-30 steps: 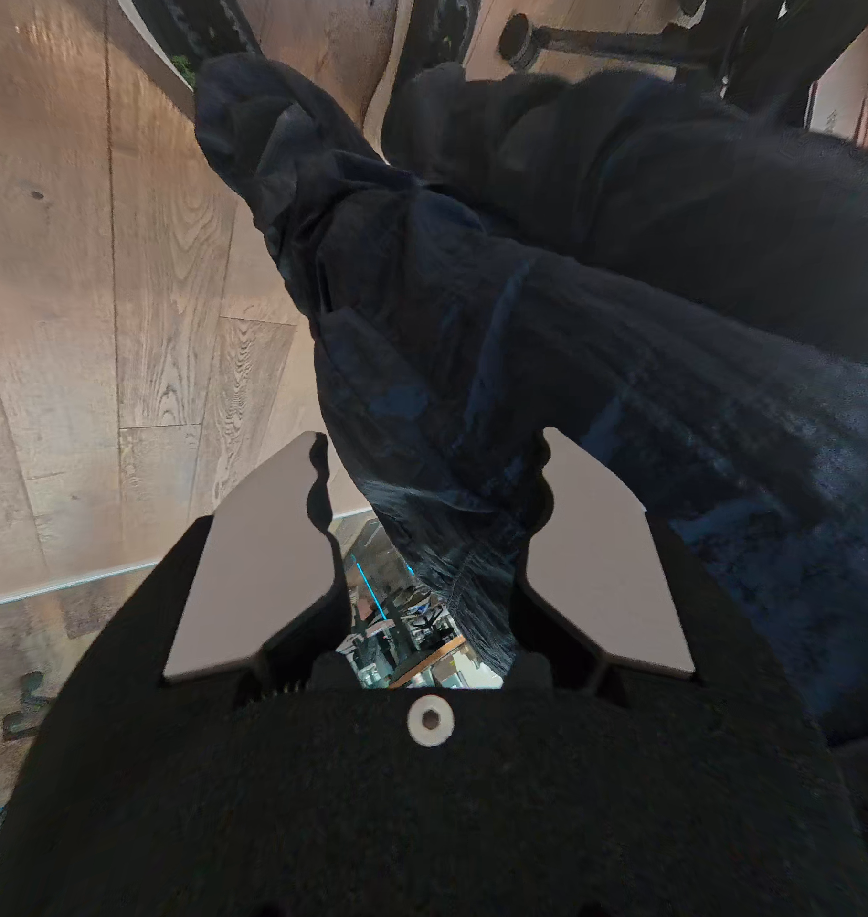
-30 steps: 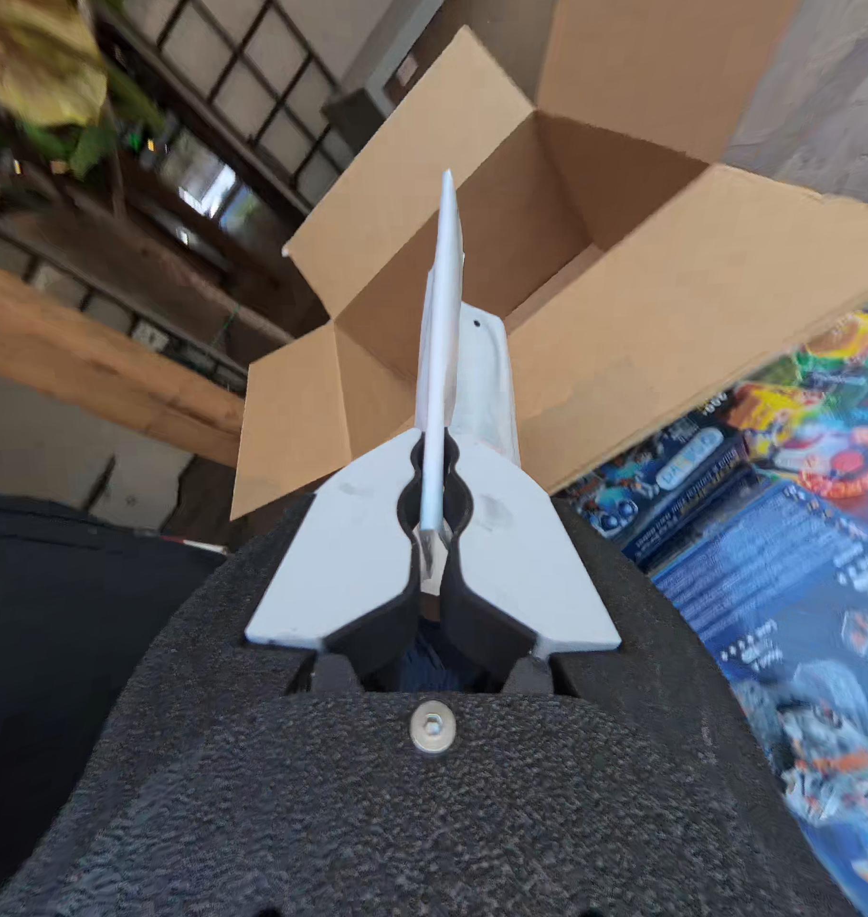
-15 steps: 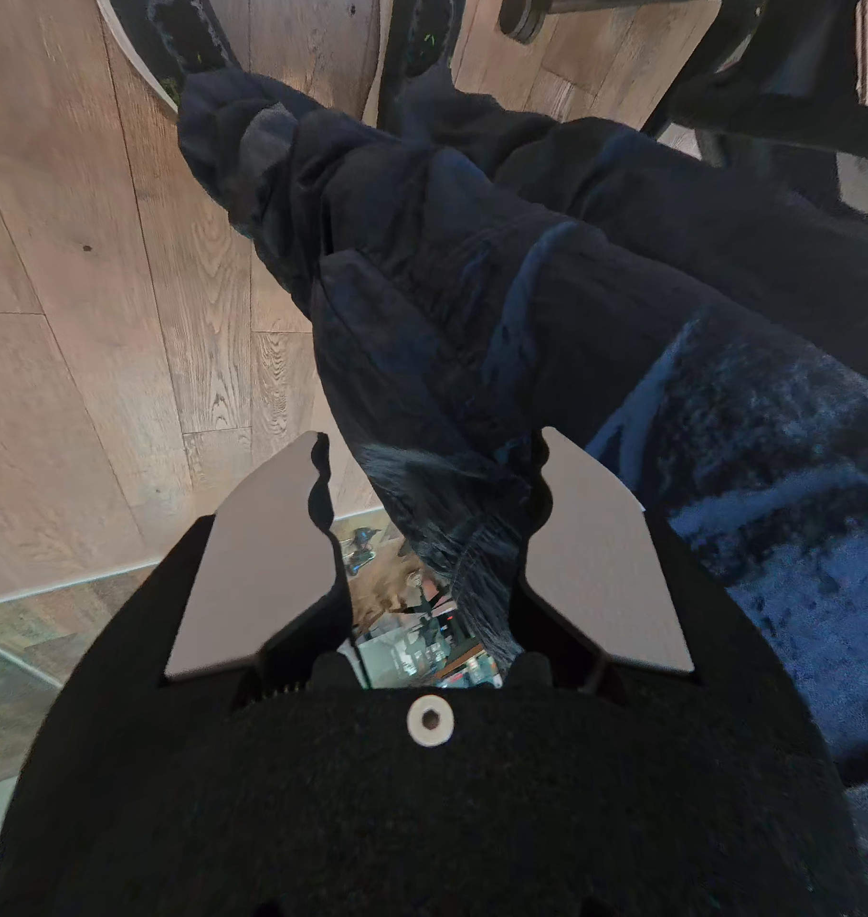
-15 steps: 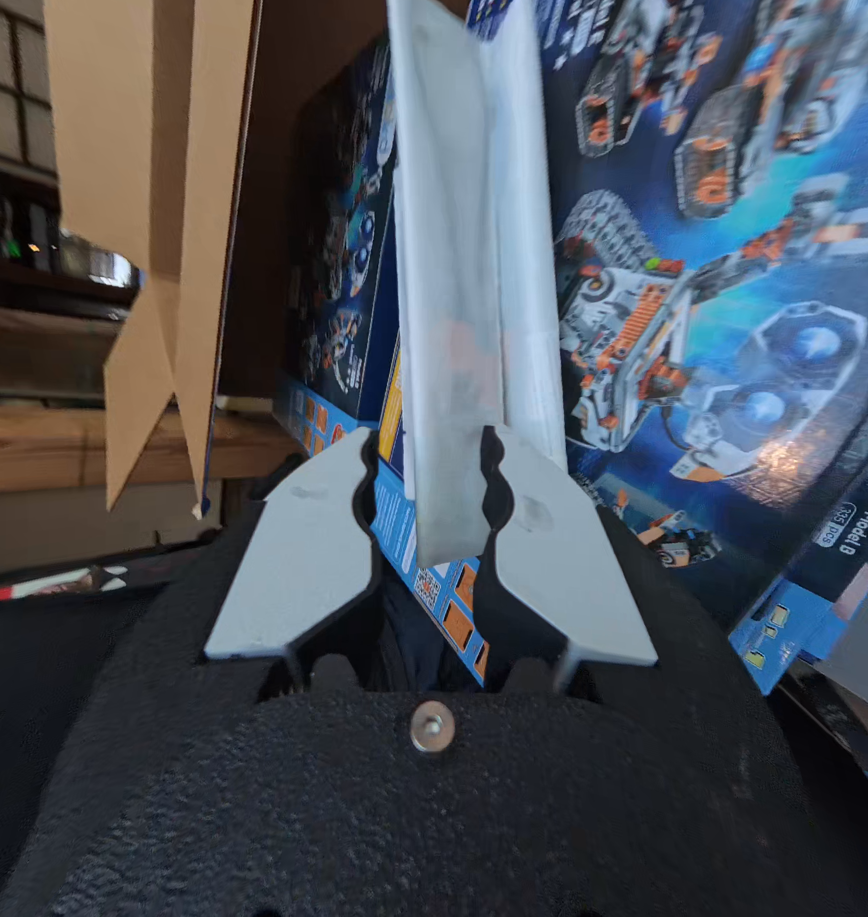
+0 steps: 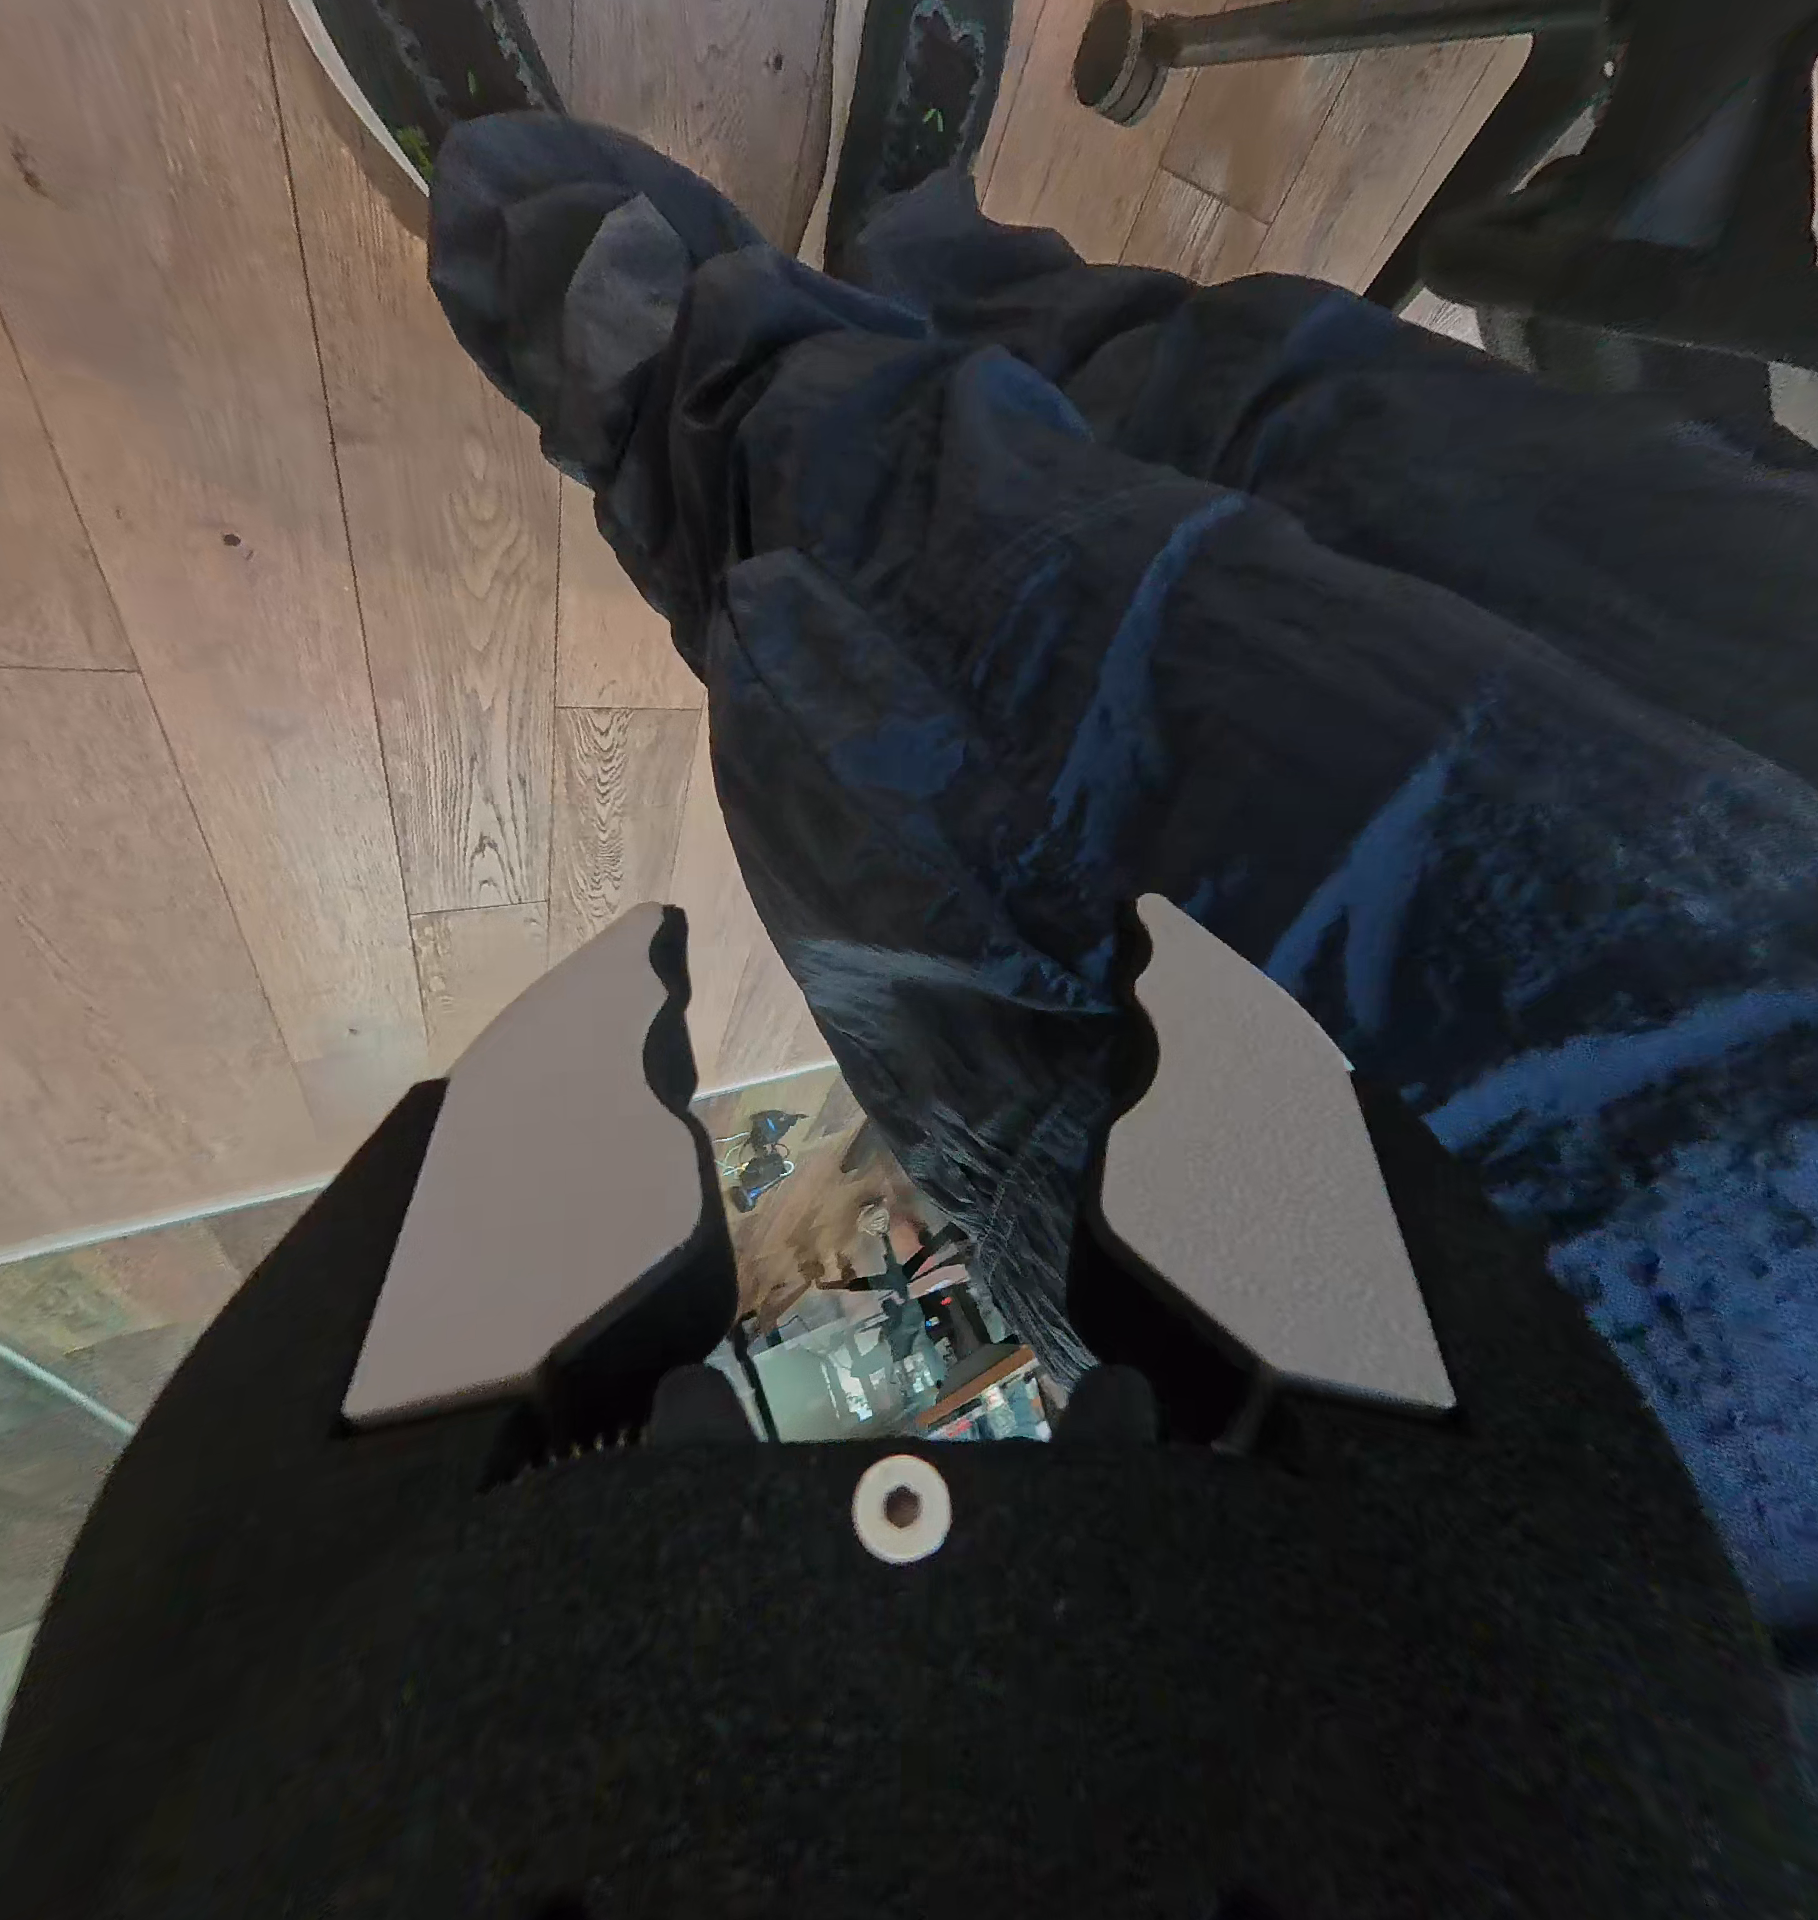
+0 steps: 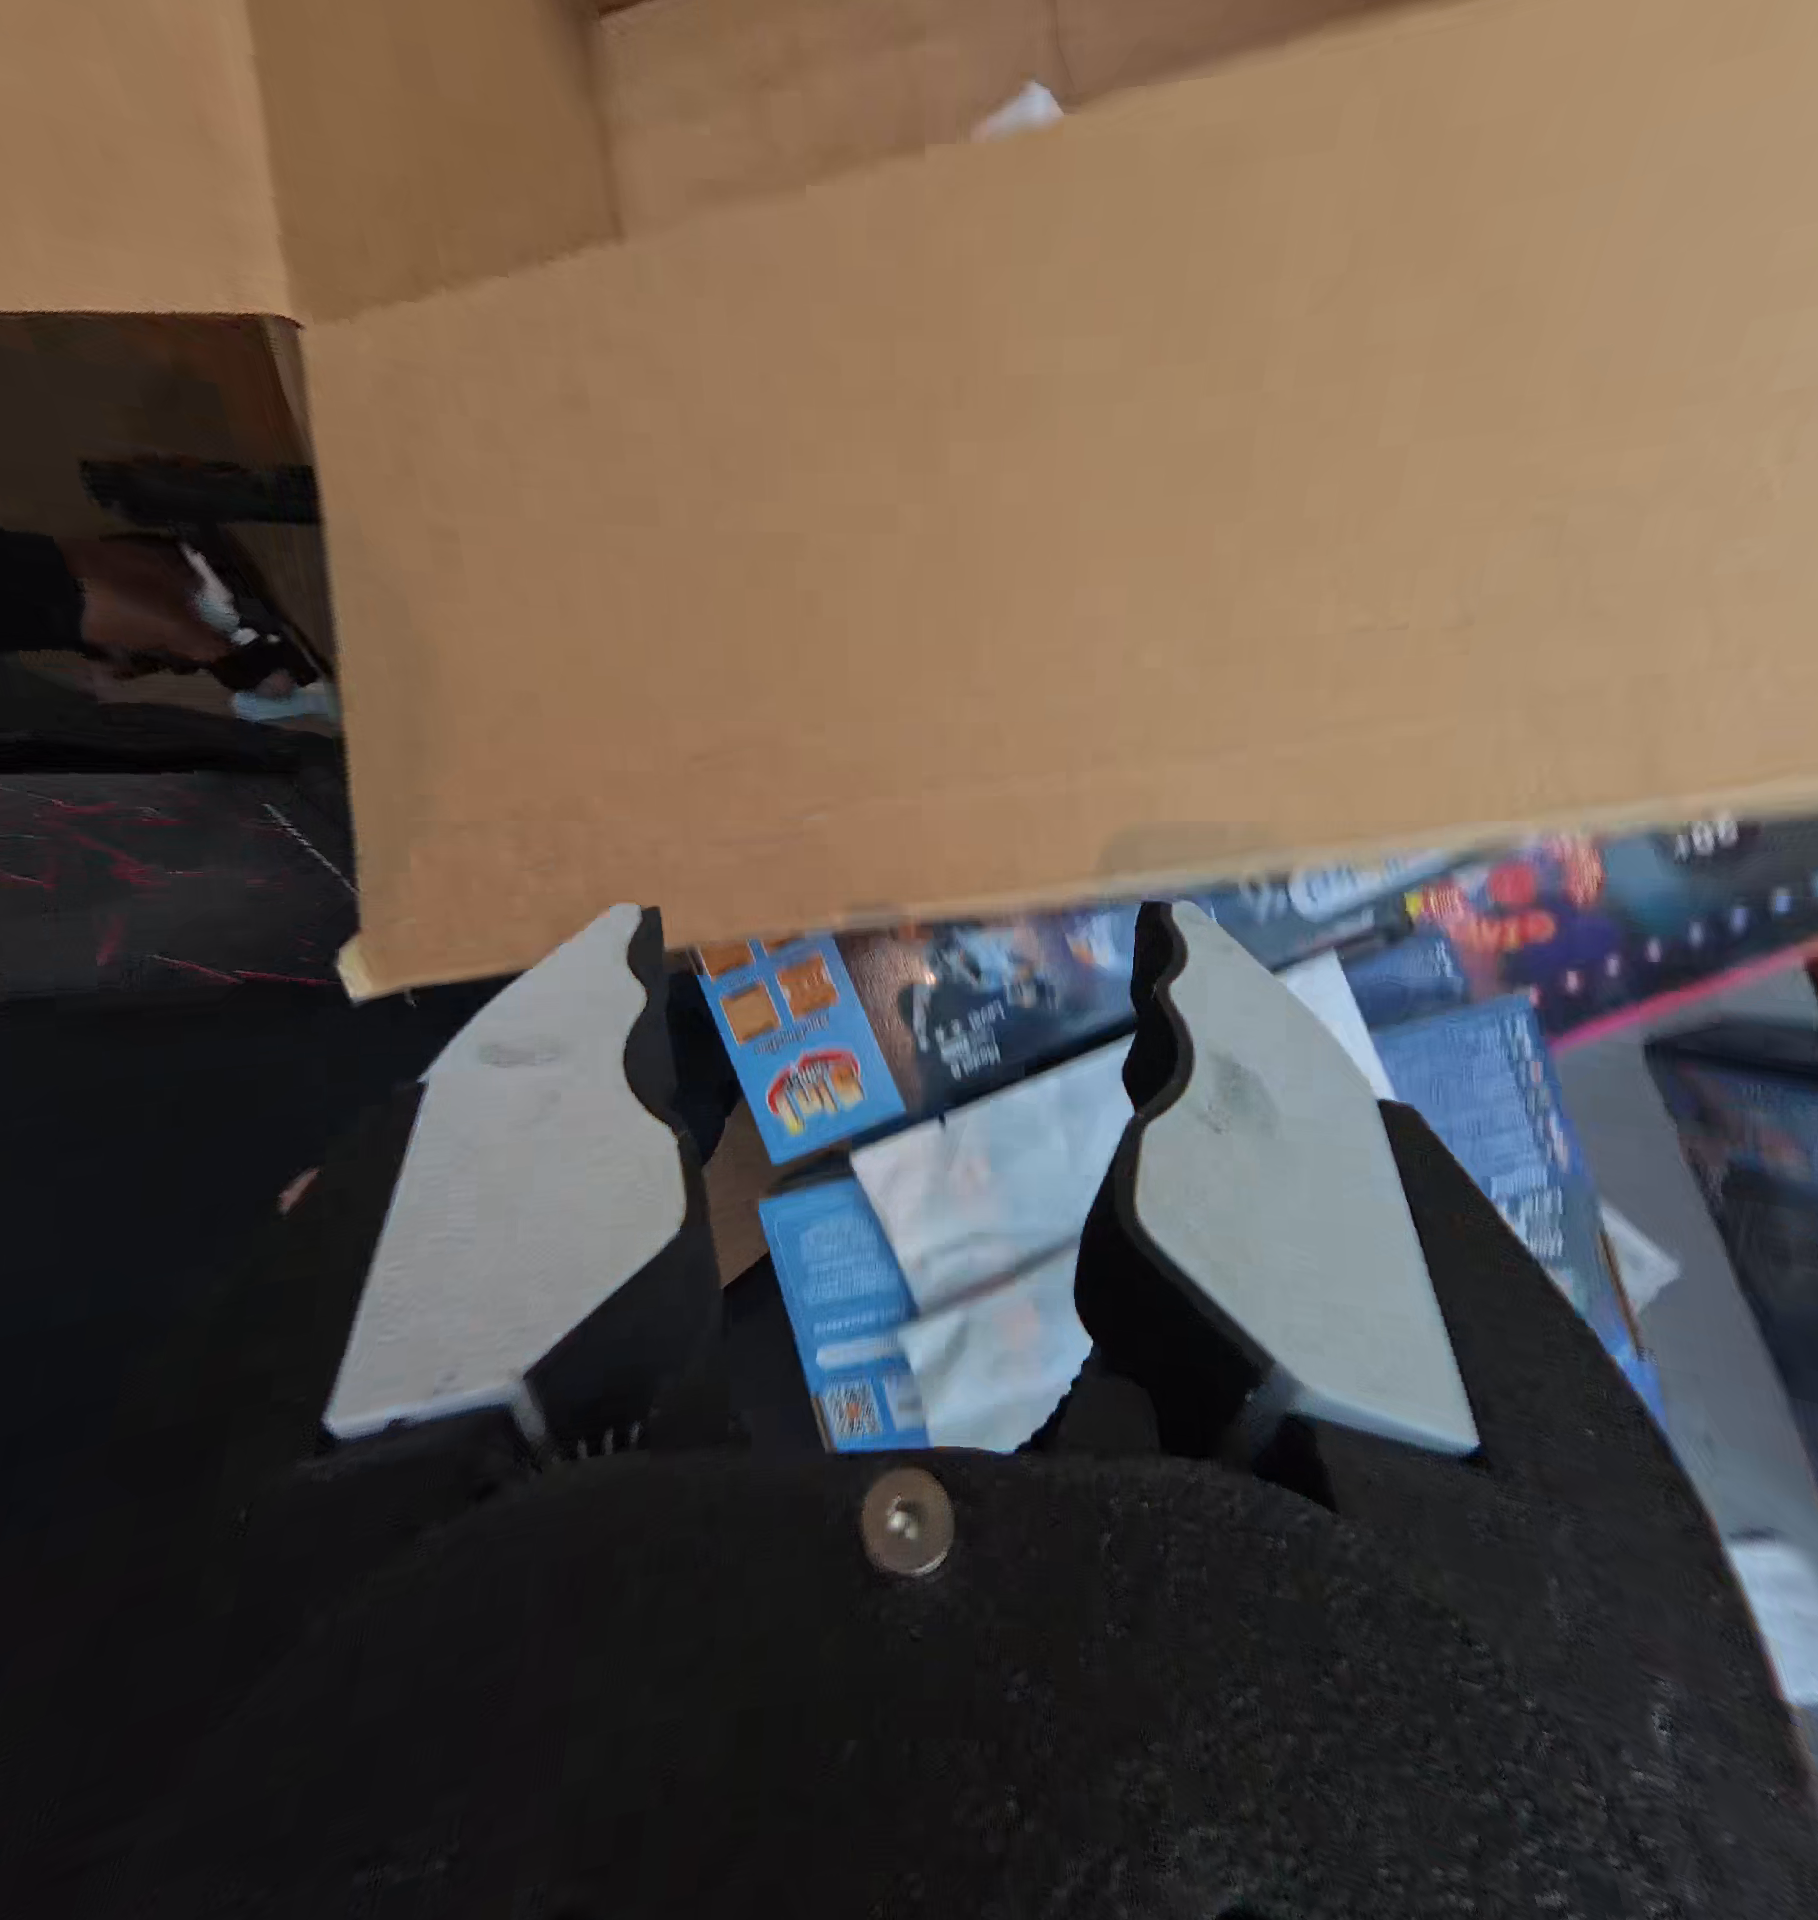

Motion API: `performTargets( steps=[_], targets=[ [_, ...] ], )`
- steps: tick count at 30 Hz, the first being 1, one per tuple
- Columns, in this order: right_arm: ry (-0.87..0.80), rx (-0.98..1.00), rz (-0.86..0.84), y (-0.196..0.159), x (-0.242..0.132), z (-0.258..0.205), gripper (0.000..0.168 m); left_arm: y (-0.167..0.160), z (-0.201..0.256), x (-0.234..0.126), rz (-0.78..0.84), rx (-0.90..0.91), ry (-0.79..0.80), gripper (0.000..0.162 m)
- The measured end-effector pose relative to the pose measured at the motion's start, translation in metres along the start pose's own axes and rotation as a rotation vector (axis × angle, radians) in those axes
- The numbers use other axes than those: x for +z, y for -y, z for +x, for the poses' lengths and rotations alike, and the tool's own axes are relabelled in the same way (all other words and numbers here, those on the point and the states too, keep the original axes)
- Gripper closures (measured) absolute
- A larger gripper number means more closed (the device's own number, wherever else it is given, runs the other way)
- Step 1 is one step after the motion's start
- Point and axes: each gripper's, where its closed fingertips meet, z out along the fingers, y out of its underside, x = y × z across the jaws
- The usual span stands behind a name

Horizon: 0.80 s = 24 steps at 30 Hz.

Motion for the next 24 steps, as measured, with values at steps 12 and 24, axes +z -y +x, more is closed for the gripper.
performTargets(
  steps=[12,24],
  targets=[
    [0.069,-0.184,-0.584,0.232,0.387,-0.001,0.083,-0.067,-0.053,0.003,0.177,-0.310,-0.216,0.083],
    [-0.174,0.062,-0.943,0.105,0.538,0.072,0.094,-0.222,-0.065,0.048,0.171,-0.805,-0.411,0.084]
  ],
)
